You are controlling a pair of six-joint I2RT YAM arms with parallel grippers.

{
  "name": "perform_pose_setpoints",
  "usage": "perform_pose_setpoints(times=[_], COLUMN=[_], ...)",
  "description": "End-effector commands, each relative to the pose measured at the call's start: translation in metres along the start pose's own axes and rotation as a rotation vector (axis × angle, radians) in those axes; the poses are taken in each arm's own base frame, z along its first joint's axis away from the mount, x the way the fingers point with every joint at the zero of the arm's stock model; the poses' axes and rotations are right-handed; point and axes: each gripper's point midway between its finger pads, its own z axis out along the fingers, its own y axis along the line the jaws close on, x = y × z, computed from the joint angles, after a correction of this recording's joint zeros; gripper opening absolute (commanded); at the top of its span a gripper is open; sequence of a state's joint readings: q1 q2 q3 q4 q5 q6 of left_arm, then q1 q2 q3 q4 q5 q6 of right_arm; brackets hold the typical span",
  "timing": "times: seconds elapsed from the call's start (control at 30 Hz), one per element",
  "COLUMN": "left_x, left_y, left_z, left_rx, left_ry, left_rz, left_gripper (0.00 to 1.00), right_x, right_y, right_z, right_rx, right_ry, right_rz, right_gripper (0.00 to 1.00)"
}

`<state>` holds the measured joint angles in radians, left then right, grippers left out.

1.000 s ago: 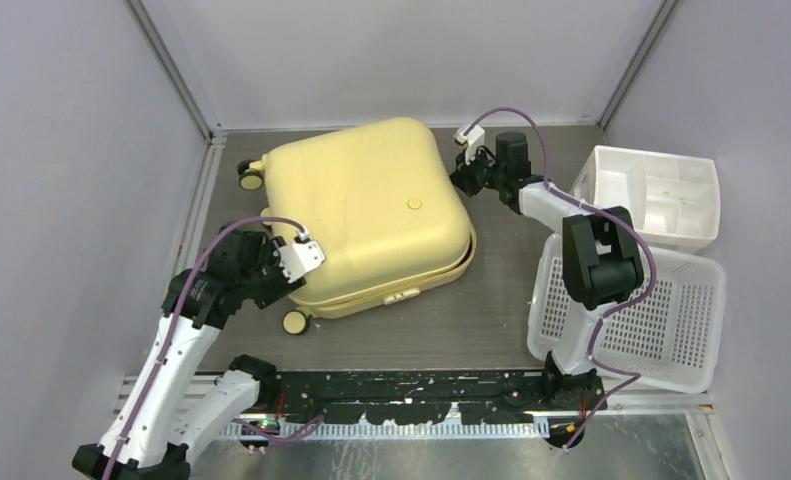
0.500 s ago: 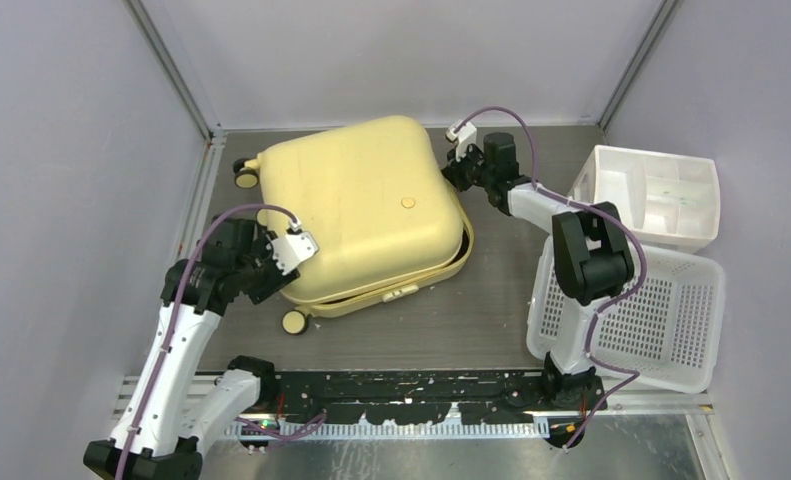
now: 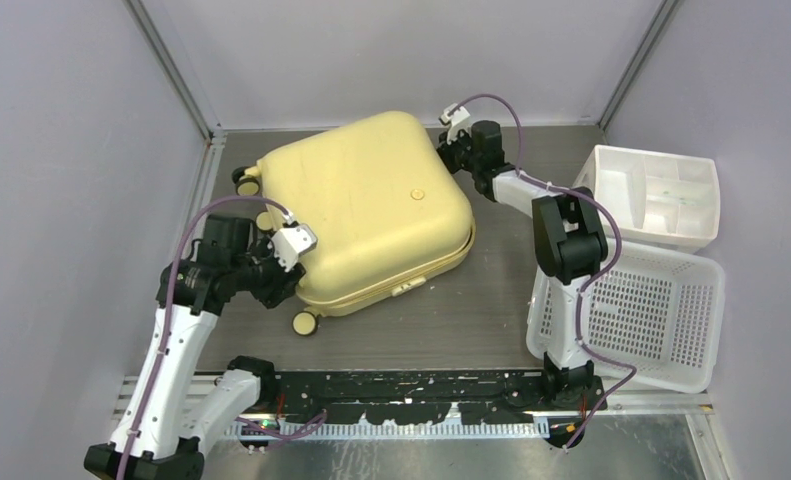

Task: Open, take out, and arrange the luggage
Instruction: Unzip the luggage at the center of the board.

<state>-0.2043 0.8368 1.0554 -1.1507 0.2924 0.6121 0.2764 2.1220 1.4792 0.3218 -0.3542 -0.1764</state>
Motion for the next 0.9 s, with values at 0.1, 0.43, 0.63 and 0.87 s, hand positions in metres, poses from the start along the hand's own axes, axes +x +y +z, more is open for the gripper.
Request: perform_pose_setpoints(times=[0.1, 0.43, 0.63, 0.87], left_x=[-0.065, -0.097, -0.084, -0.063], left_y=[-0.019, -0.025, -0.007, 0.061], left_z=[-0.040, -0.084, -0.097, -0.062], left_rx=[0.055, 0.012, -0.161, -0.460], left_ry=[-0.286, -0.484, -0.640, -0.604], left_rz=[-0.205, -0.557, -0.855, -1.099], left_gripper=[0.16, 0.90, 1.00, 1.00], right_x=[-0.036, -0.070, -0.076, -0.036], right_y=[-0.046, -0.046, -0.048, -0.010], right_z=[0.015, -0.036, -0.084, -0.110], right_rx=[0.158, 0.176, 0.200, 0.040], right_ry=[-0.084, -0.060, 0.001, 0.161], right_rz=[0.027, -0.051, -0.106, -0.025], right_gripper=[0.01, 0.73, 1.00, 0.91])
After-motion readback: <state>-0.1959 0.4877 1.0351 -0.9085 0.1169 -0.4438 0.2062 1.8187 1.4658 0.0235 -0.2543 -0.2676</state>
